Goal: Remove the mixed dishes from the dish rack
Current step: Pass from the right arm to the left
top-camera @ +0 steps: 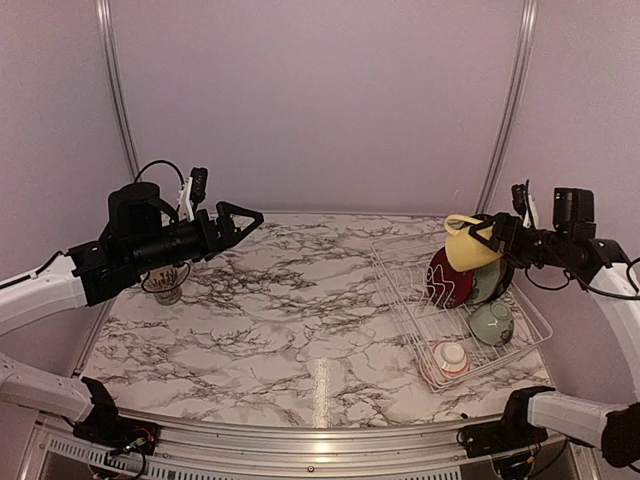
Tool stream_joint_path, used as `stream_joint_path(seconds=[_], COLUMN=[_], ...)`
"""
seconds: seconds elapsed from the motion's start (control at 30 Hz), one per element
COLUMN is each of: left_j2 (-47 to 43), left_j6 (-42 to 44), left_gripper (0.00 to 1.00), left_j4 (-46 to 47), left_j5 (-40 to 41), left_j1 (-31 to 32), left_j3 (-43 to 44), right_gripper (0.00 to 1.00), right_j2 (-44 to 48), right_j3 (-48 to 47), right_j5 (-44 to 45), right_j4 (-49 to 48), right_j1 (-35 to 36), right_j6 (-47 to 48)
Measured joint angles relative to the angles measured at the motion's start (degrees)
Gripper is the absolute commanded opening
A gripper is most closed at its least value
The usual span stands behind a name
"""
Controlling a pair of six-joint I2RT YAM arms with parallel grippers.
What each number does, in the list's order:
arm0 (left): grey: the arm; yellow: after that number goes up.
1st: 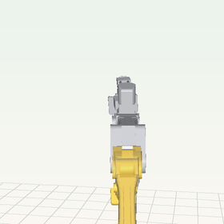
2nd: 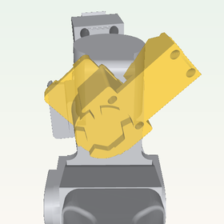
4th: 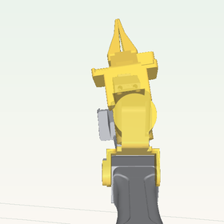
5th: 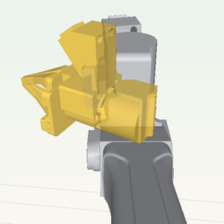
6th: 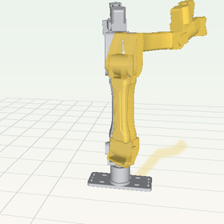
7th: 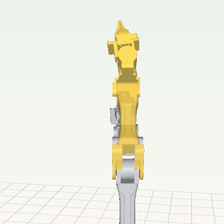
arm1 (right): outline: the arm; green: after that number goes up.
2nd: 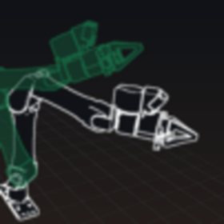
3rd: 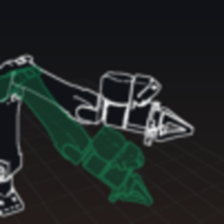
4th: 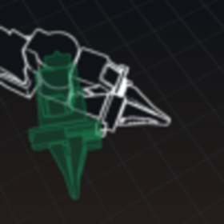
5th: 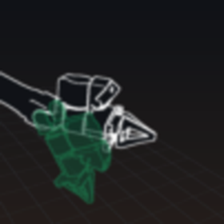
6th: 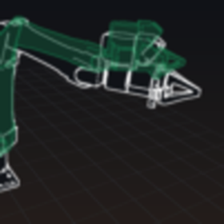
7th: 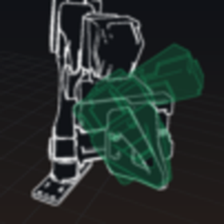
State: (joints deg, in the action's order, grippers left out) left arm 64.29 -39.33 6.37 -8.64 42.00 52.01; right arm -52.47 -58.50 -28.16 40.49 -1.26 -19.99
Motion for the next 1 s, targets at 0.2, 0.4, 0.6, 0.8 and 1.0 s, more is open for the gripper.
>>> stream_joint_path(seconds=[0.2, 0.4, 0.6, 0.8, 1.0], left_j2=[1.75, 6.05, 9.29, 11.43, 15.26], left_j6=[-6.84, -12.52, -9.75, -7.82, -7.91], left_gripper=[0.99, 0.99, 0.98, 0.93, 0.84], left_j4=[13.27, 27.32, 33.77, 35.3, 37.35], left_j5=[-5.68, -9.2, -12.15, -11.76, -11.89], left_j1=[0.09, 2.36, 4.79, 4.9, 5.79], left_j3=[-2.01, -4.57, -4.35, -3.34, -1.18], right_gripper=[0.0, 0.0, 0.0, 0.0, 0.0], right_j2=[-4.98, -16.41, -25.59, -30.01, -33.59], right_j3=[7.39, 7.58, 5.11, 4.57, 2.38], right_j5=[-6.14, -7.52, -9.84, -10.82, -11.78], right_j4=[-26.53, -46.21, -61.29, -72.76, -80.48], right_j1=[9.99, 23.85, 30.53, 33.07, 36.41], right_j6=[-11.43, -21.7, -35.04, -45.55, -52.61])
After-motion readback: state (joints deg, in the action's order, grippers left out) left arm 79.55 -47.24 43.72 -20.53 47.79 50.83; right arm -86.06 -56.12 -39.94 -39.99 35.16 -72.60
